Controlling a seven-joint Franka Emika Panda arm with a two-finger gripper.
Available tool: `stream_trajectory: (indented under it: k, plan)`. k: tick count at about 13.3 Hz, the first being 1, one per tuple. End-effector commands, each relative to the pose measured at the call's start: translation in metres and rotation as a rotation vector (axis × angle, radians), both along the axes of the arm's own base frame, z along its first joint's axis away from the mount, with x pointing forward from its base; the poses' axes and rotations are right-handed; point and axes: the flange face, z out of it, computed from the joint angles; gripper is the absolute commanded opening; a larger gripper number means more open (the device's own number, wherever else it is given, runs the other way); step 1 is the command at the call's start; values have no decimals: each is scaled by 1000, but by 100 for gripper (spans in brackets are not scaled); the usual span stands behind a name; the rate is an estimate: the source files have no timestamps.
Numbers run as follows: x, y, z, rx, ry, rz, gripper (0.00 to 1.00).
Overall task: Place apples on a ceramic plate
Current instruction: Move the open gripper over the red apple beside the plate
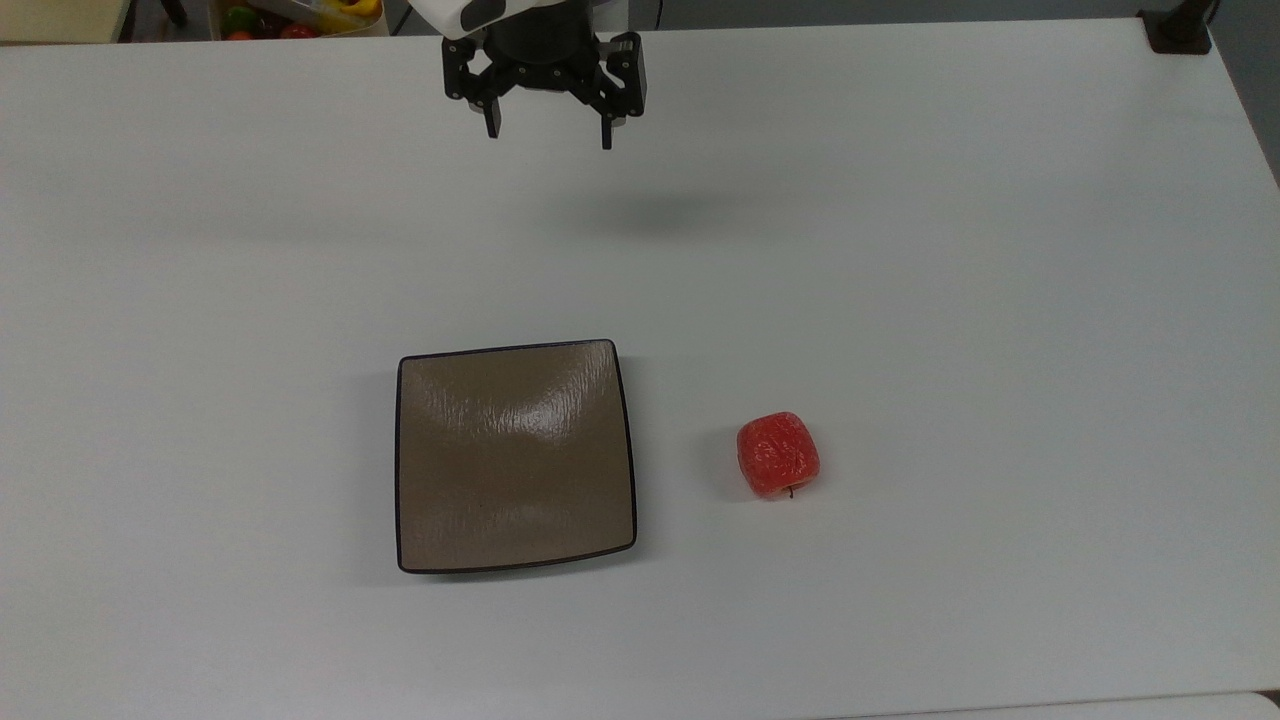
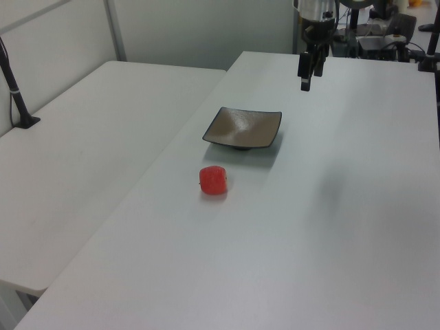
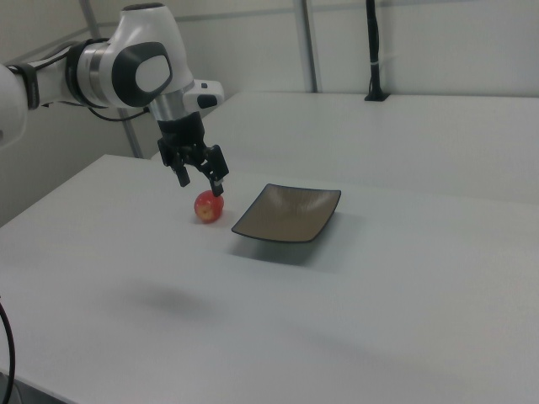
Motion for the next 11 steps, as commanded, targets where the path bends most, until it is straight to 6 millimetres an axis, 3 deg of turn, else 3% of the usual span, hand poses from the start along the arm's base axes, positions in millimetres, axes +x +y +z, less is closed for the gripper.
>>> stream_trajectory:
  k: [1, 7, 11]
  plan:
    - [-6, -3, -3, -17, -13, 57, 100]
    - [2, 5, -11, -22, -24, 70, 100]
    - [37, 19, -36, 6, -85, 53, 100]
